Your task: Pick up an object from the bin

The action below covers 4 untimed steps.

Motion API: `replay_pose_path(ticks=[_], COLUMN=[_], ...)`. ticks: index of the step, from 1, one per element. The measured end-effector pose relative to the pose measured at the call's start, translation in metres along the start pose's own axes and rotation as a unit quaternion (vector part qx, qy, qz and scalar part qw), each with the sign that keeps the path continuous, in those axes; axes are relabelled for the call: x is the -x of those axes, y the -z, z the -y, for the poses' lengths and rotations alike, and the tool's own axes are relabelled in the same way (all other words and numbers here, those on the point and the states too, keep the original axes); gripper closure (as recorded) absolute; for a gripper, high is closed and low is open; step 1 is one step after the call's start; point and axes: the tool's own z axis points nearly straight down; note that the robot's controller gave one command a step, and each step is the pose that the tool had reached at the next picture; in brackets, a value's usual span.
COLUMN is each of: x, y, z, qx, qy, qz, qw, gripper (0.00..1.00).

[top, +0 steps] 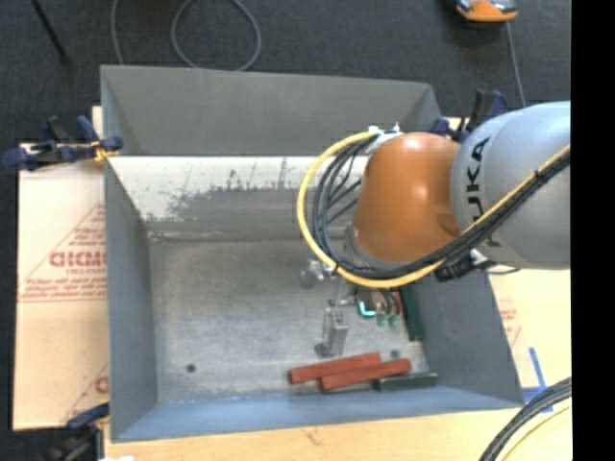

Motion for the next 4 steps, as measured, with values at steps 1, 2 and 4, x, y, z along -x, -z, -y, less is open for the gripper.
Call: replay_pose_path(ticks=[1,2,4], x=[-0.025,-0.015,-0.027], y=[-0.091,-0.055,-0.097], z=[0.024,0.063,0.105], qx=[0.0,-0.002,0.0], qy=[-0.087,0.159,0.301], qz=[-0.0004,0.0053,0.0038], qw=[0.9962,0.9873,0.9536], gripper=[0.0,0.0,0.0])
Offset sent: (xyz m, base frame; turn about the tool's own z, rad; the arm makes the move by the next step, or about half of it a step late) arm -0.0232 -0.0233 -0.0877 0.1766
